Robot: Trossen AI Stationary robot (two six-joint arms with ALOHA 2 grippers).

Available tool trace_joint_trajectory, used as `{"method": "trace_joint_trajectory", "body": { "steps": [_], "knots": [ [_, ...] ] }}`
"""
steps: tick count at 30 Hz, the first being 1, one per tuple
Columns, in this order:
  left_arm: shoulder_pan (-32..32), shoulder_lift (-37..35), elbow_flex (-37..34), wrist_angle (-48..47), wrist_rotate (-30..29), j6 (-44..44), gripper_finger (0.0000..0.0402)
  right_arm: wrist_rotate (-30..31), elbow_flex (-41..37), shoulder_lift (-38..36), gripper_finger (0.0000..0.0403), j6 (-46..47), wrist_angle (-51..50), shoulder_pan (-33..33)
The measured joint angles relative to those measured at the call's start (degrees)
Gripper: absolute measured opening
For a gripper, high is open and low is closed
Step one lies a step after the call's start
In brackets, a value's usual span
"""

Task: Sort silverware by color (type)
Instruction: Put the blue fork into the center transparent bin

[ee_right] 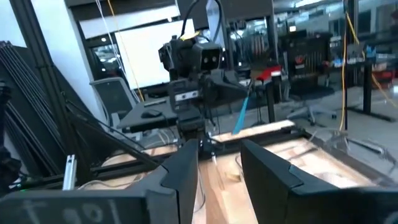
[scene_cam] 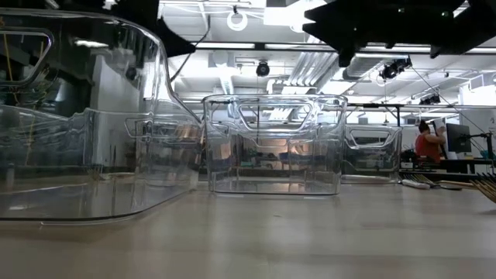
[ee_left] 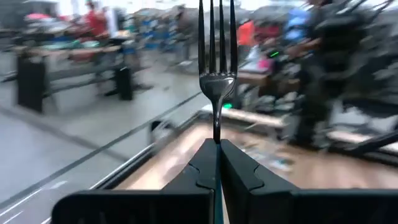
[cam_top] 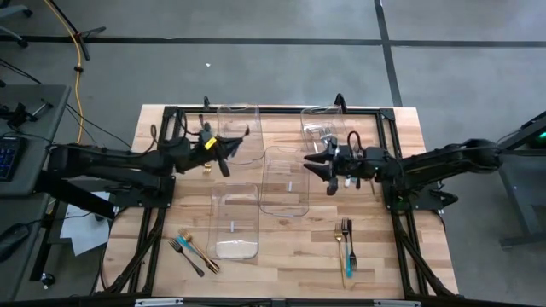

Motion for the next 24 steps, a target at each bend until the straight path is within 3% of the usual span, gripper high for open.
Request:
{"method": "trace_joint_trajectory", "body": {
  "steps": [6,13,17,24],
  "knots": [
    [-1.0,7.7,0.0,13.7,9.0,0.0,0.0000,0.0,0.0,8.9,0.0119,-0.4,11.7,0.0],
    [-3.0,12.4,0.0,22.0,9.5,0.0,0.0000,0.3,0.0,15.0,0.0119,-0.4,18.8,0.0],
    [-3.4,14.8,0.0,25.1,9.5,-0.1,0.0000,-0.5,2.5,17.5,0.0119,-1.1,17.5,0.0],
    [-3.3,19.7,0.0,27.7,9.3,0.7,0.0000,-2.8,13.5,23.3,0.0119,-10.9,8.7,0.0]
  ]
}}
